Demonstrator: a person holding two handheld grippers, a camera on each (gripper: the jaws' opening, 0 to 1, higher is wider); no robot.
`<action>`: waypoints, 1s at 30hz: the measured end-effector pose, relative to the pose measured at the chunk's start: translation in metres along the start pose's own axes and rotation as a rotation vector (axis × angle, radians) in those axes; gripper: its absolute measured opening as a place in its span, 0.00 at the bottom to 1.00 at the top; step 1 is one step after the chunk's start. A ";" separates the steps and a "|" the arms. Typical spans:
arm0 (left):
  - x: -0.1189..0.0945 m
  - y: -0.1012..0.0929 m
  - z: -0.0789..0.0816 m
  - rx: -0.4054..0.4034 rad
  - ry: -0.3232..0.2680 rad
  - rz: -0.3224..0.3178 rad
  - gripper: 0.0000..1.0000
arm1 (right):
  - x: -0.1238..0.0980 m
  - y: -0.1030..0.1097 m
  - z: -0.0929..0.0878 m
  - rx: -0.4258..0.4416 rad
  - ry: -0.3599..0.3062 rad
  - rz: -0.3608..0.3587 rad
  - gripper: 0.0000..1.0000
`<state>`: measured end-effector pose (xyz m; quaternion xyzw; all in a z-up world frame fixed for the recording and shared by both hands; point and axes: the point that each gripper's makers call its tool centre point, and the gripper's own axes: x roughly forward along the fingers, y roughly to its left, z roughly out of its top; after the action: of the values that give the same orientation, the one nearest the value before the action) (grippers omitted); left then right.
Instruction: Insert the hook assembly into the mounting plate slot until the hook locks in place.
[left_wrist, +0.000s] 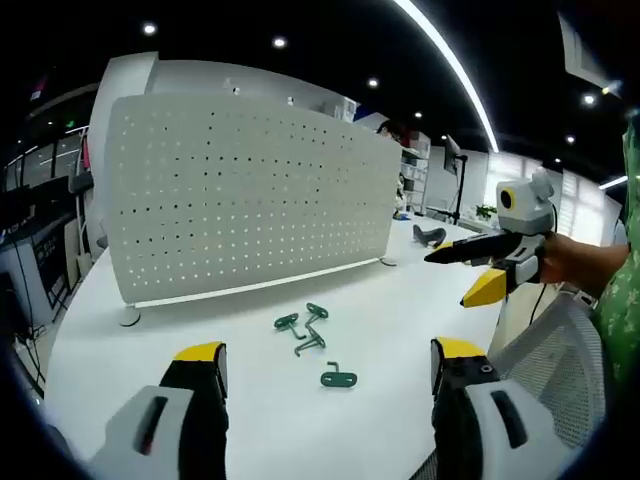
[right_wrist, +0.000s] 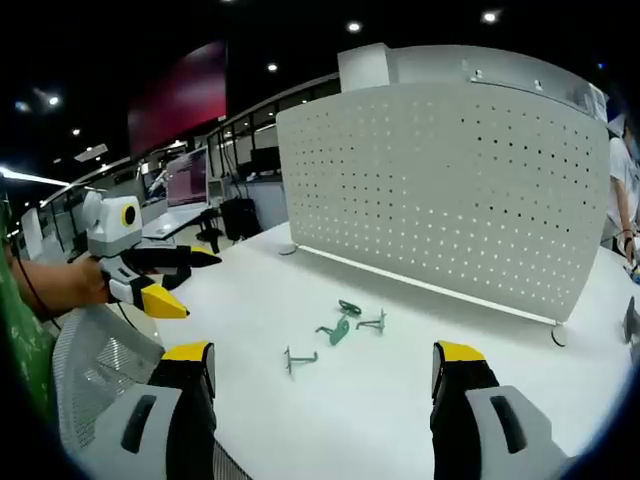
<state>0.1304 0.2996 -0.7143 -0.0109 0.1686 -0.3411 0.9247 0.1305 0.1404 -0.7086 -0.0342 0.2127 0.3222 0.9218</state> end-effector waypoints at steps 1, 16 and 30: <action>0.000 0.000 0.000 0.001 0.001 0.000 0.86 | 0.000 0.000 0.000 0.001 0.001 0.000 0.91; 0.001 -0.001 -0.002 0.008 0.011 -0.004 0.85 | 0.000 -0.002 -0.002 0.001 0.009 -0.001 0.91; 0.001 -0.001 -0.003 0.006 0.015 -0.005 0.84 | 0.003 -0.007 0.004 -0.009 0.008 -0.007 0.86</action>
<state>0.1299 0.2987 -0.7170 -0.0058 0.1745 -0.3438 0.9227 0.1383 0.1377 -0.7069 -0.0404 0.2151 0.3196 0.9220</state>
